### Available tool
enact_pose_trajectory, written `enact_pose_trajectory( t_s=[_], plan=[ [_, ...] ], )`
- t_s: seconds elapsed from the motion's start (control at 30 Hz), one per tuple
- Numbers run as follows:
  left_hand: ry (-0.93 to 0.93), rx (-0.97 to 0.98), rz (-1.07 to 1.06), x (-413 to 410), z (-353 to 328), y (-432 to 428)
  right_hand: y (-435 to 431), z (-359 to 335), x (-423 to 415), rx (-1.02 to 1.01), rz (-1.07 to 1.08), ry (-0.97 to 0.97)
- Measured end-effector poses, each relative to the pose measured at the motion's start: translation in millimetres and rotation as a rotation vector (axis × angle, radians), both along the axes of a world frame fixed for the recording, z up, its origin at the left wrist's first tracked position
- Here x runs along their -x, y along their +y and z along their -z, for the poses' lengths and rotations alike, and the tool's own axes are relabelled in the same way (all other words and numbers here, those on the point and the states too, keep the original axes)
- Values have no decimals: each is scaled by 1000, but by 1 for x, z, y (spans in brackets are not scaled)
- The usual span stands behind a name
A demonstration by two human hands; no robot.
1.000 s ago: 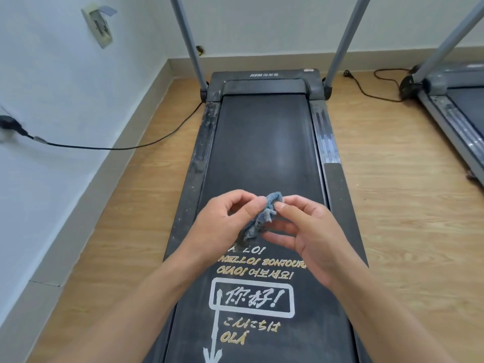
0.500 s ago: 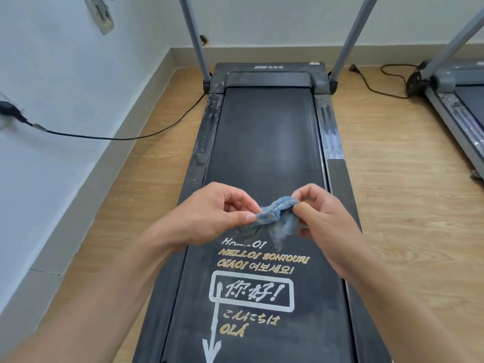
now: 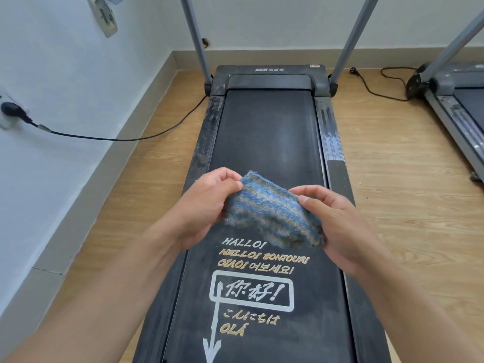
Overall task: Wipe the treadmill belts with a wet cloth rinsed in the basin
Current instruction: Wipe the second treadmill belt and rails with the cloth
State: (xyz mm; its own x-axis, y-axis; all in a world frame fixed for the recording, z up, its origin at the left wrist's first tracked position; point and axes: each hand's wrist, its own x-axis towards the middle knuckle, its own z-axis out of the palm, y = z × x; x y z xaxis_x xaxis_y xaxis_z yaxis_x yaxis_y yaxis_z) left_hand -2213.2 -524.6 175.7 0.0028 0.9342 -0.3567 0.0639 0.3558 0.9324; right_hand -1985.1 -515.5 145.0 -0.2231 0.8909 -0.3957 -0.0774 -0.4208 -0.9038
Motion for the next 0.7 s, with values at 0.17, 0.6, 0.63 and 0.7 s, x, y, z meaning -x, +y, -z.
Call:
enact_pose_trajectory(
  t_s=[0.17, 0.6, 0.63, 0.7],
  plan=[
    [8, -4, -85, 4, 9, 1, 4, -1, -8, 58, 19, 208],
    [470, -474, 430, -34, 29, -21, 11, -4, -7, 115, 28, 381],
    [485, -485, 382, -36, 32, -21, 12, -5, -8, 124, 30, 404],
    [497, -523, 298, -37, 36, -20, 13, -7, -9, 131, 18, 447]
  ],
)
